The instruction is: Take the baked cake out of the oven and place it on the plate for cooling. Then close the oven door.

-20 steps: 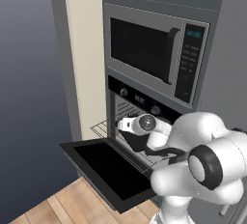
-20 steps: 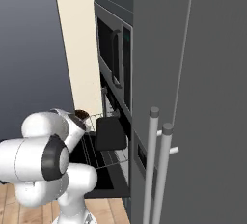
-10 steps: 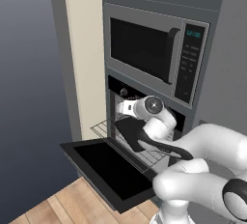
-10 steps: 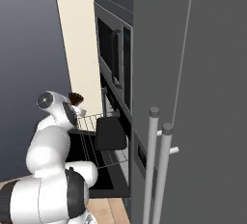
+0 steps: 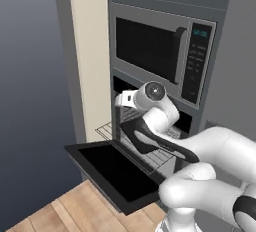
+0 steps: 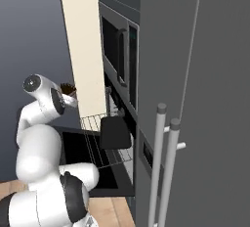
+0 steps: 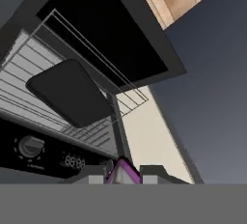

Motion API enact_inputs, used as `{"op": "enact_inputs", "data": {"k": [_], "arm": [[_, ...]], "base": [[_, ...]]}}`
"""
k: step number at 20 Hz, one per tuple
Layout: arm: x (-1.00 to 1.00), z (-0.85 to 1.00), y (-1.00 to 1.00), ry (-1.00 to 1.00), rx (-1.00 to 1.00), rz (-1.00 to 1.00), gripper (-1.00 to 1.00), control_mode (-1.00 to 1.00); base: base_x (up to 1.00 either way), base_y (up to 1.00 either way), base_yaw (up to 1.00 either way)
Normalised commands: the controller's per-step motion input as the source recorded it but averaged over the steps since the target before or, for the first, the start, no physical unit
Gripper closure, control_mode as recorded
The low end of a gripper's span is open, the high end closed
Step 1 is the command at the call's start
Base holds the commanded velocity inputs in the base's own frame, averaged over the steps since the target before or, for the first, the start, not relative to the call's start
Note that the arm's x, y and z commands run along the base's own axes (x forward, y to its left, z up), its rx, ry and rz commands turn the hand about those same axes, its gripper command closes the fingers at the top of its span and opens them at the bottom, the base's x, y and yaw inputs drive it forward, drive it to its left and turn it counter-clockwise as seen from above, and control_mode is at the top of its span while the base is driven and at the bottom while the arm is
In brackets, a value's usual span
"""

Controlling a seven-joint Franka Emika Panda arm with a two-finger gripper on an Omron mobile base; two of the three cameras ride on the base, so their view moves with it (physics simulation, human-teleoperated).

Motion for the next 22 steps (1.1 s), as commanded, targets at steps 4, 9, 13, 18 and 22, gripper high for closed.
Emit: {"op": "enact_inputs", "data": {"k": [4,9,13,18,22], "arm": [[0.00,0.00,0.00,0.00,0.00,0.00,1.00,1.00],[0.00,0.00,0.00,0.00,0.00,0.00,1.00,1.00],[0.00,0.00,0.00,0.00,0.00,0.00,1.00,1.00],[0.00,0.00,0.00,0.00,0.00,0.00,1.00,1.00],[0.00,0.00,0.00,0.00,0.00,0.00,1.00,1.00]], "base": [[-1.00,0.20,0.00],[-1.00,0.08,0.00],[-1.00,0.00,-0.09],[-1.00,0.00,-0.50],[-0.76,0.00,-0.80]]}}
